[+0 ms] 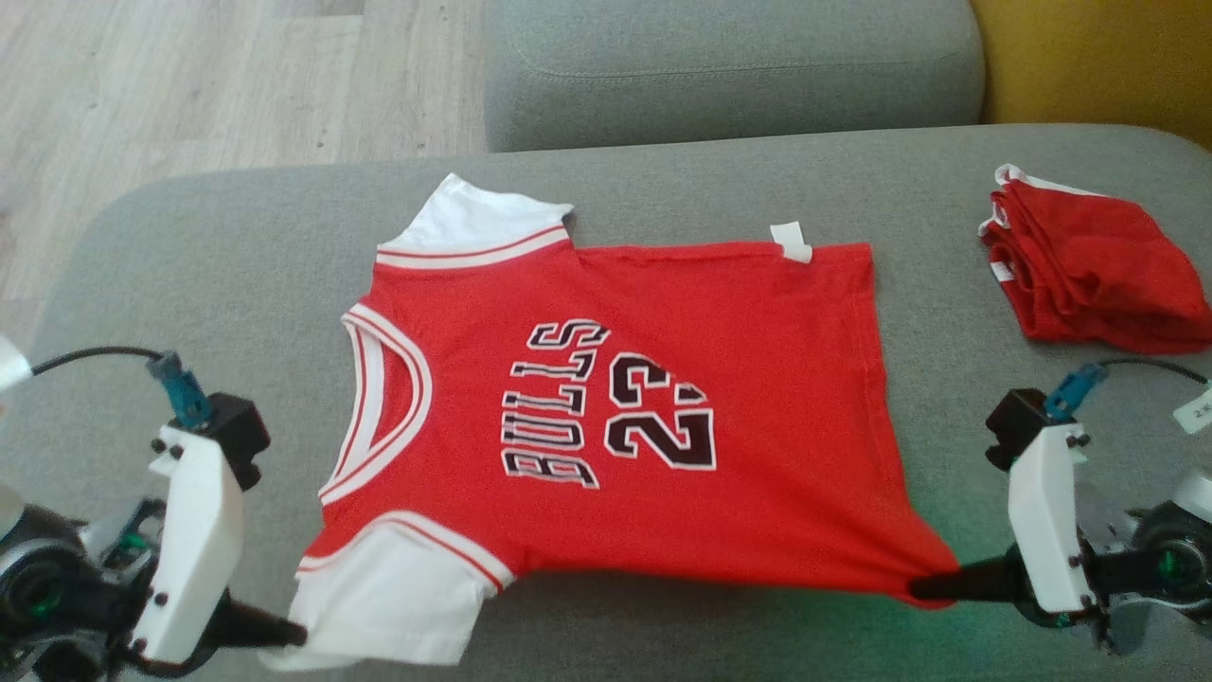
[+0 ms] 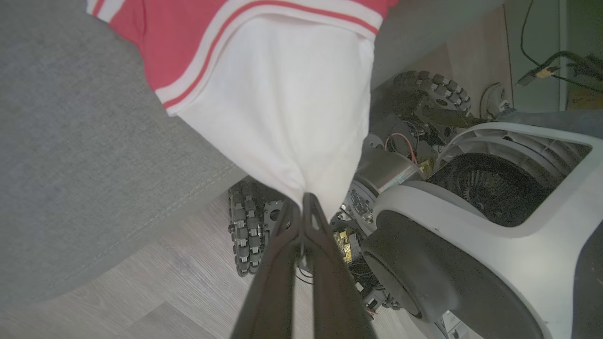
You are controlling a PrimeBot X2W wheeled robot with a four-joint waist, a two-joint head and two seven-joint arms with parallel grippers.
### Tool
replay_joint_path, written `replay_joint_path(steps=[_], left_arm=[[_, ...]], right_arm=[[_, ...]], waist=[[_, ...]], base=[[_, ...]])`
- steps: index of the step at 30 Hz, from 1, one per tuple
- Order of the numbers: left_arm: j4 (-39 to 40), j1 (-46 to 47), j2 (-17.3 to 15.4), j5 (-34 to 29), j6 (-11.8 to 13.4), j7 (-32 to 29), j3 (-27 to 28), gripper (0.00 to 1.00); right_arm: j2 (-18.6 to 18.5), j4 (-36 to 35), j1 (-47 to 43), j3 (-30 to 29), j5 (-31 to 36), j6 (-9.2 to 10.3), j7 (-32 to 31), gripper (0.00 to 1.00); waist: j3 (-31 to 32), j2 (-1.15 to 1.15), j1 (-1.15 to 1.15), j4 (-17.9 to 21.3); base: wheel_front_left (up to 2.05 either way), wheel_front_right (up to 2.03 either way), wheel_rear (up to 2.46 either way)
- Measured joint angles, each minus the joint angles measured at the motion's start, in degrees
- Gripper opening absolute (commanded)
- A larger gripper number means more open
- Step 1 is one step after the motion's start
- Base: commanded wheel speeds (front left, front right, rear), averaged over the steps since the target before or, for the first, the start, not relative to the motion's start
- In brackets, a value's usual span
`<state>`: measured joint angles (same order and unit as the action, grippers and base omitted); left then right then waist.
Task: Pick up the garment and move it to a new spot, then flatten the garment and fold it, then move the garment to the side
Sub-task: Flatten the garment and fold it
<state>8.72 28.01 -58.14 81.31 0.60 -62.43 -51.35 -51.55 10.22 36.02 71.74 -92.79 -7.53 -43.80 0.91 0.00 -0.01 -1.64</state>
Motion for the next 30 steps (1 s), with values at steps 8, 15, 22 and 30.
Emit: replay_joint_path(steps=[8,15,22,30], left_arm=[[3.3,-0.8,-2.2,2.8,2.0,-1.5,0.7,0.0],[0.3,2.7,0.9,3.1,2.4,-1.5,2.4,0.0],[-8.4,13.4,7.4,0.9,2.7,-1.8,4.3,0.0],[-20.9,18.4,13.7,-3.4,2.4,1.4,4.3,0.0]], right_arm=[[-1.5,-0.6,0.7,0.3,-1.0,0.0,-2.1,0.0],[0.9,3.0,5.0,-1.4,-3.9,0.0,-1.3,0.0],[7.3,11.1,10.6,-2.8,-8.4,0.0,0.0,0.0],[12.5,19.5,13.8,-1.8,-9.7,0.0,1.0,0.0]], waist=[[-0.9,0.0,0.0,0.4],[-3.4,0.0,0.0,1.2],[-7.4,0.0,0.01,2.4],[-10.5,0.0,0.01,3.7]], base=[[0.0,0.0,0.0],[0.0,0.0,0.0],[0.0,0.0,0.0],[0.0,0.0,0.0]])
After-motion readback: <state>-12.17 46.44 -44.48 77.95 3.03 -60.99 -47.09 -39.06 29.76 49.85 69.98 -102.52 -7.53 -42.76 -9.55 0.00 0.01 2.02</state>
